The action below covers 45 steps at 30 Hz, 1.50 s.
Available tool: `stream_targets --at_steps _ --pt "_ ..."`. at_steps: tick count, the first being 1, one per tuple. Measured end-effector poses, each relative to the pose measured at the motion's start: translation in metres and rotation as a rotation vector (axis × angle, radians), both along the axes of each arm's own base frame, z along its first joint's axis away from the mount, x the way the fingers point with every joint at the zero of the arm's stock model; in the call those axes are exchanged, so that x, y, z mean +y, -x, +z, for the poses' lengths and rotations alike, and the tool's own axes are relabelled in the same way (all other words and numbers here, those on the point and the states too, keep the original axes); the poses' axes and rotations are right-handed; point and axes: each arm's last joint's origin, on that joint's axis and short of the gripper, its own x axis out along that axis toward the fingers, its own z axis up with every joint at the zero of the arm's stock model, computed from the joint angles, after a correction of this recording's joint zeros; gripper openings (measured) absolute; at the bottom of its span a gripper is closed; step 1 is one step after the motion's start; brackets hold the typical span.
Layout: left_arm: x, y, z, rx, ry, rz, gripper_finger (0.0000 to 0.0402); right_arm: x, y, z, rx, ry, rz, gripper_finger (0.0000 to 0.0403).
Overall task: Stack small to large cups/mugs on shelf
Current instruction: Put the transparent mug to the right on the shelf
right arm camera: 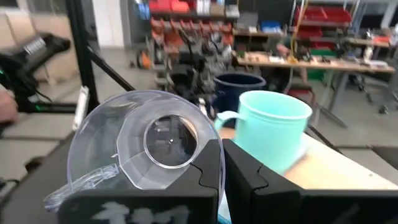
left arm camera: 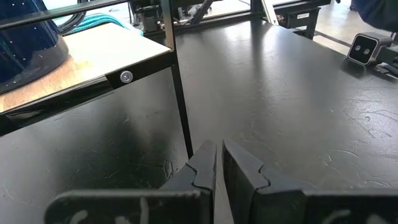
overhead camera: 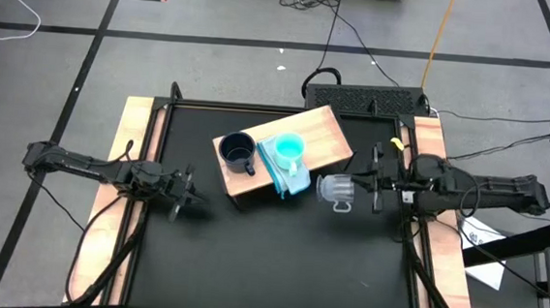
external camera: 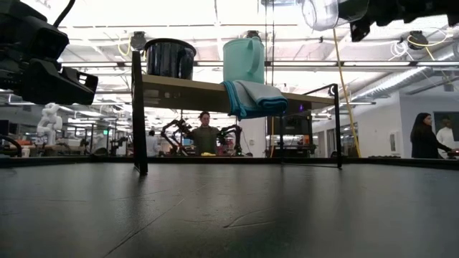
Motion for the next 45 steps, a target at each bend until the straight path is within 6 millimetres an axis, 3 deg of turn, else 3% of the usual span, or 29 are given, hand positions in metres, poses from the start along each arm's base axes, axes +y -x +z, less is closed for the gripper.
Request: stream_targets --at_steps 11,17,25,38,45 --pt "0.0 0.0 0.0 0.0 0.0 0.0 0.0031 -0.023 -0.014 0.056 0.235 0.071 -0.124 0.0" --pt "0.0 0.0 0.0 -0.001 0.0 0.0 0.0031 -0.039 -0.035 0.077 0.284 0.067 -0.082 0.0" --pt "0.0 0.0 0.0 0.0 0.005 0.001 0.0031 -0.069 -0.06 0.085 0.461 0.054 -0.124 0.0" --pt "0.0 0.0 0.0 -0.001 0.001 0.0 0.0031 -0.101 -0.057 0.088 0.593 0.066 -0.188 0.0" --pt "0.0 0.0 0.0 0.0 0.0 0.0 0.0031 -0.121 -0.071 0.087 0.709 0.014 -0.2 0.0"
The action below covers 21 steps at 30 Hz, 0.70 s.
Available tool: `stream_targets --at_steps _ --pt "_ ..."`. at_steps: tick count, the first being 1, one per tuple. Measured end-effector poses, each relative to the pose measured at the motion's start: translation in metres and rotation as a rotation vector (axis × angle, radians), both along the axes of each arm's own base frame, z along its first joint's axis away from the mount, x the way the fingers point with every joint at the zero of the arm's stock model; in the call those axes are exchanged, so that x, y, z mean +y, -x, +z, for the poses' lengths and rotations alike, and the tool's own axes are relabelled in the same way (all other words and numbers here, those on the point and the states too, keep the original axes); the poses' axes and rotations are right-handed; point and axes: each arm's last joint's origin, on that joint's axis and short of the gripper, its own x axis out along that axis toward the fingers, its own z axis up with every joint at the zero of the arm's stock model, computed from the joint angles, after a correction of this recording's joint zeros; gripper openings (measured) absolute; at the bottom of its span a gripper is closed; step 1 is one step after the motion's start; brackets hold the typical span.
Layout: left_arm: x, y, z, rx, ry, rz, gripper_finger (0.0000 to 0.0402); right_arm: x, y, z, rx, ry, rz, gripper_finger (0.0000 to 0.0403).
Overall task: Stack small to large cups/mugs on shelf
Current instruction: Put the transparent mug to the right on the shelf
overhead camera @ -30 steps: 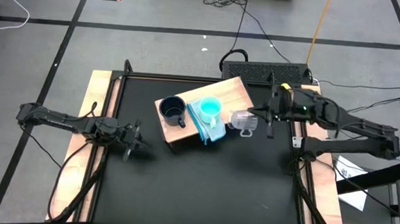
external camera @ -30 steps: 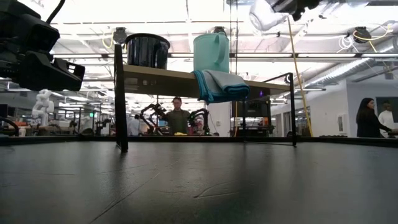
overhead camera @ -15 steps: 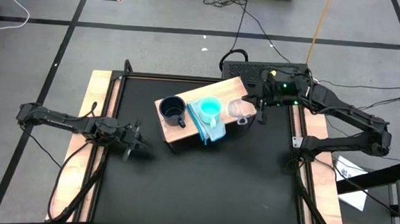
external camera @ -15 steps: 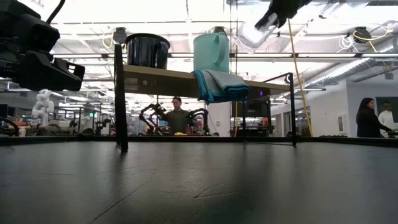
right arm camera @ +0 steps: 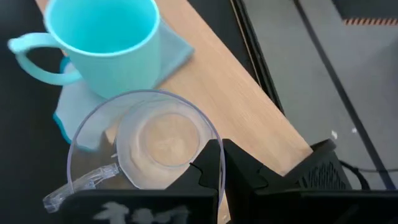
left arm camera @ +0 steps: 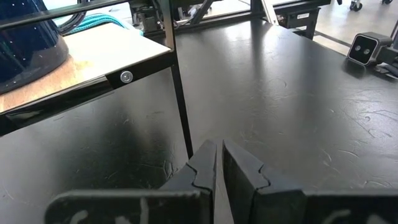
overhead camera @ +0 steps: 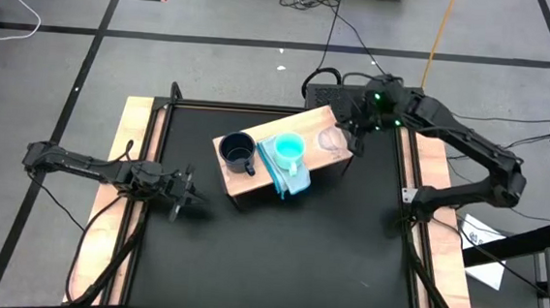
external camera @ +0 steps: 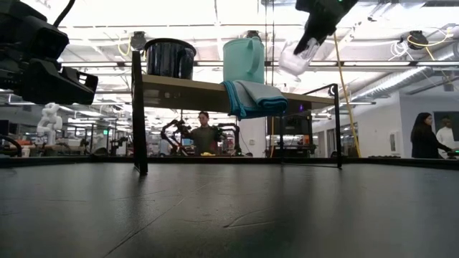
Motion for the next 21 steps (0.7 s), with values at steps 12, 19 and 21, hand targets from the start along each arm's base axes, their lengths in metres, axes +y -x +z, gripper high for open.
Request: stream_targets --at_steps 12,19,21 --pt "0.001 0.0 0.0 -0.001 -0.01 0.024 0.0031 -0.021 -0.024 0.017 0.141 -0.09 0.06 0.0" --pt "0.001 0.0 0.0 0.0 -0.009 0.024 0.0031 -0.028 -0.035 0.006 0.199 -0.11 0.083 0.0" --pt "0.001 0.0 0.0 -0.001 -0.009 0.024 0.0031 -0.029 -0.036 0.004 0.205 -0.111 0.087 0.0"
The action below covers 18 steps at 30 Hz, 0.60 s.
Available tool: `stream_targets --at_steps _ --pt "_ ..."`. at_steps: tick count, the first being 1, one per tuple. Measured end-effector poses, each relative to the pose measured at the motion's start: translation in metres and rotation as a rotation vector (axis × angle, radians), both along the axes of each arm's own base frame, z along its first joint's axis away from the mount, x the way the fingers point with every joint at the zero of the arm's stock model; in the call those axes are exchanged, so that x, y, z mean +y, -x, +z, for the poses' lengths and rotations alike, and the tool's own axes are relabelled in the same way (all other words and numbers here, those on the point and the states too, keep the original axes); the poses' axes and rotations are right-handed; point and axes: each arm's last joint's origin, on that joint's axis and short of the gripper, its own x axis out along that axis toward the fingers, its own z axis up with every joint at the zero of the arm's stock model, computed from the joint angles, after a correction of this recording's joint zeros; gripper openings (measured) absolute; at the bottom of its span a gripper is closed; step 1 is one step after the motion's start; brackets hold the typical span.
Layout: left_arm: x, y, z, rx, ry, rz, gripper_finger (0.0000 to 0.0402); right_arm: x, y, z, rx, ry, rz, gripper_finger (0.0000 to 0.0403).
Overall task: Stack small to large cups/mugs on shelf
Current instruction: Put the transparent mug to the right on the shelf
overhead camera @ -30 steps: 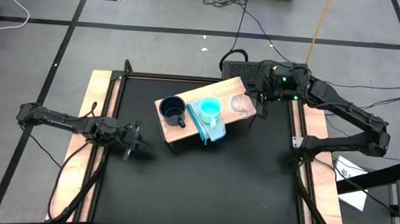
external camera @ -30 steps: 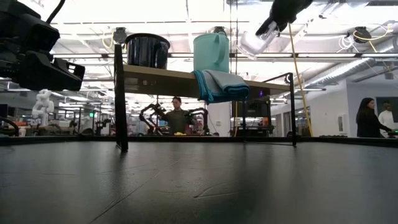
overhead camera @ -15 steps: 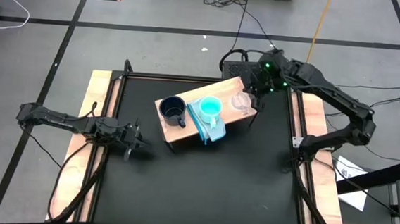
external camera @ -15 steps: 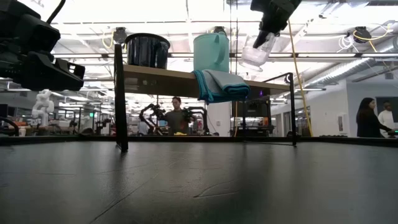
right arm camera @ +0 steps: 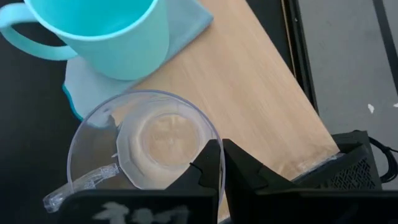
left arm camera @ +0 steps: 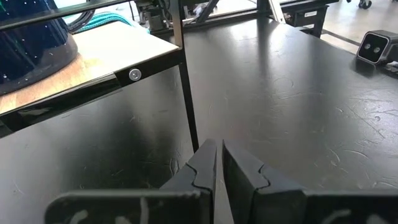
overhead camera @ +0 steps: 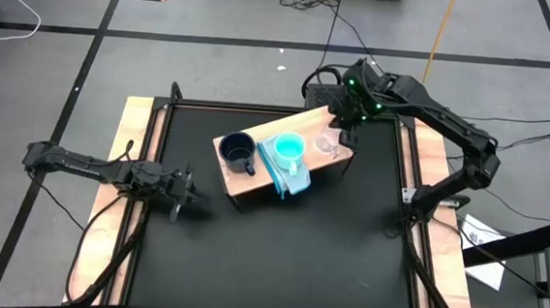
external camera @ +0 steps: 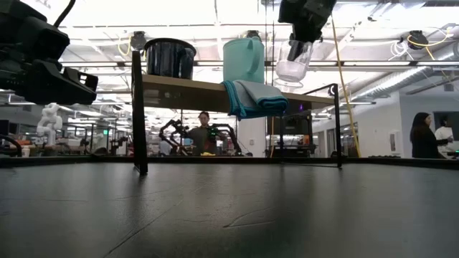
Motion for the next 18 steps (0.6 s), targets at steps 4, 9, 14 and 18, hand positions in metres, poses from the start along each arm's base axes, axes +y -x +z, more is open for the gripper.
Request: stream_targets --at_steps 4,9,14,18 --pt "0.0 0.0 0.0 0.0 0.0 0.0 0.0031 -0.0019 -0.0028 -0.0034 0.011 -0.002 0.007 0.0" --pt "0.0 0.0 0.0 0.0 0.001 0.0 0.0031 -0.0024 -0.0038 -0.0038 0.009 0.007 0.017 0.0" --pt "0.0 0.0 0.0 0.0 0.001 0.0 0.0031 -0.0038 -0.006 -0.0039 -0.005 0.007 0.004 0.0" --pt "0.0 0.0 0.0 0.0 0.002 0.001 0.0031 -0.0053 -0.0086 -0.0079 0.011 -0.002 0.003 0.0"
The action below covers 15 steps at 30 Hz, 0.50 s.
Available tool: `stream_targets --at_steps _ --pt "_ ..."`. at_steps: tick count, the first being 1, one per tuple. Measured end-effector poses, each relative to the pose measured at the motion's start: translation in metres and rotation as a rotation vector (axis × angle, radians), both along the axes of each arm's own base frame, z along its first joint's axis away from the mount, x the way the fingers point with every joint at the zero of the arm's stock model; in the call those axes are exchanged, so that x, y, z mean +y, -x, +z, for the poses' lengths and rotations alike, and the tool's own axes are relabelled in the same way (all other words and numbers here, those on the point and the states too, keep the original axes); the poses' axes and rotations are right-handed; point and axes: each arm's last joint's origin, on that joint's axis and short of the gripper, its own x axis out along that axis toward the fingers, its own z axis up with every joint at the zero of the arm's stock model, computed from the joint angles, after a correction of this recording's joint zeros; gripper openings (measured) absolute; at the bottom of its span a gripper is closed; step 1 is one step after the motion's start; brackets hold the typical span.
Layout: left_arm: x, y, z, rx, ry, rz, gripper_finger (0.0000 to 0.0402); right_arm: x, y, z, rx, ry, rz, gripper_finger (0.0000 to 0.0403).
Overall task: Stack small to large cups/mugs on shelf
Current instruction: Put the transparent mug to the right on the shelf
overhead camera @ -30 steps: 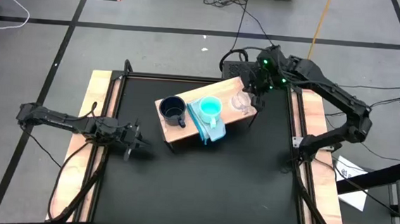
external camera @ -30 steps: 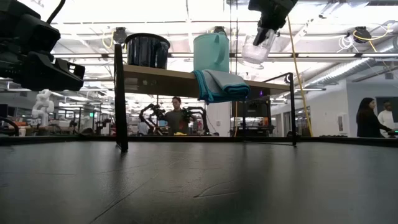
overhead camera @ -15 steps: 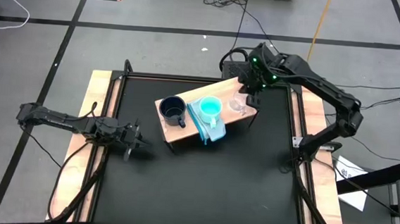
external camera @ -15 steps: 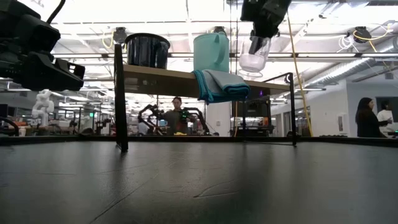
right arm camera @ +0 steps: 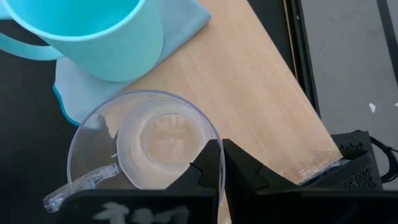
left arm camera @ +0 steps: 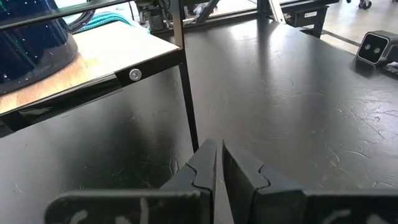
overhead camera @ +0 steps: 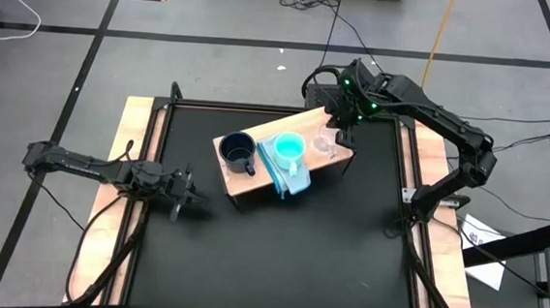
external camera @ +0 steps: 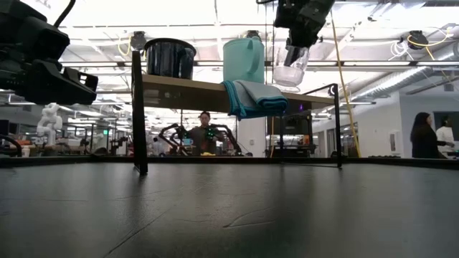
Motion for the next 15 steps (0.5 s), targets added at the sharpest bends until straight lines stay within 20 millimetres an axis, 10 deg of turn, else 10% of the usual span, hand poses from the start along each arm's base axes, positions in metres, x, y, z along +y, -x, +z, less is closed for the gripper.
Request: stream_targets --at_steps 15 --pt "0.0 0.0 0.0 0.0 -0.003 -0.001 0.0031 -0.012 -0.019 -0.026 0.078 -0.051 -0.011 0.0"
